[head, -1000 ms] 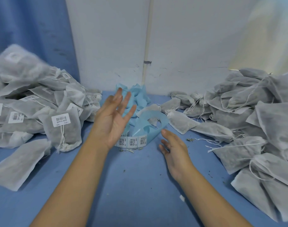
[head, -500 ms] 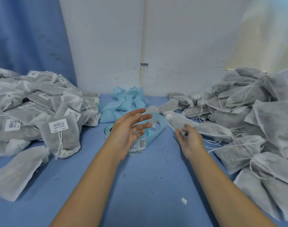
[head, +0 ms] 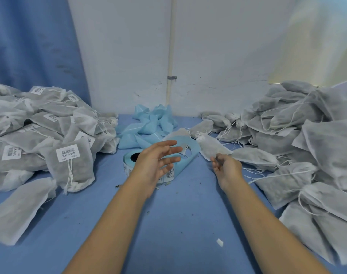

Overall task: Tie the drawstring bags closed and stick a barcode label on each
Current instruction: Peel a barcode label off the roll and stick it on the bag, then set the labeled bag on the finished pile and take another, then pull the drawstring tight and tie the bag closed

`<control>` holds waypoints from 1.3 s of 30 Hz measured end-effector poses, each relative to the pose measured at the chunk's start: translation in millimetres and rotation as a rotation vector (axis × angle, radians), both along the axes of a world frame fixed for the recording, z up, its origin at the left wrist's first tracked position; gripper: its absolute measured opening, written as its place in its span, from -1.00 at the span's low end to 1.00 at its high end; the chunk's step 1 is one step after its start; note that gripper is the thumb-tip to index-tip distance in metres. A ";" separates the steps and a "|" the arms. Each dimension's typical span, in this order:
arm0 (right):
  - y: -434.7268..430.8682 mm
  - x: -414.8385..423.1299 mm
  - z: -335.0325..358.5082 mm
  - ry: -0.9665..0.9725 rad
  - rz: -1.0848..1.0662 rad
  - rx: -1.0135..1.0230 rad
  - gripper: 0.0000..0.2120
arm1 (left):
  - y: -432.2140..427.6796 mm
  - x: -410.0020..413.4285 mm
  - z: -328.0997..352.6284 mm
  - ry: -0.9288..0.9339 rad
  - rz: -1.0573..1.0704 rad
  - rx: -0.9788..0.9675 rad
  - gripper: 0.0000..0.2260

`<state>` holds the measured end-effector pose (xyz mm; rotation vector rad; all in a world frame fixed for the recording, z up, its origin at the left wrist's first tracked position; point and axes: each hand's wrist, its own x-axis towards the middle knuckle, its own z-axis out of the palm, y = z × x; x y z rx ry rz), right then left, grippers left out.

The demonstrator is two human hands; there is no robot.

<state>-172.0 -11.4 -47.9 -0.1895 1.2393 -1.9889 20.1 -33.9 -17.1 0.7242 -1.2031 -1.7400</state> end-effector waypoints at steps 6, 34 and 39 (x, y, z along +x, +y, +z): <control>9.1 14.2 5.3 0.065 -0.040 -0.131 -0.72 | 5.8 -8.3 -2.5 -0.079 0.068 -0.022 -0.81; 33.4 66.4 2.1 0.822 0.159 -0.120 -0.66 | 12.5 -13.5 1.3 -0.148 0.210 -0.528 -0.79; 32.5 56.6 2.1 0.491 0.079 -0.160 -0.84 | 7.6 -11.3 -4.8 -0.396 0.310 -0.409 -0.72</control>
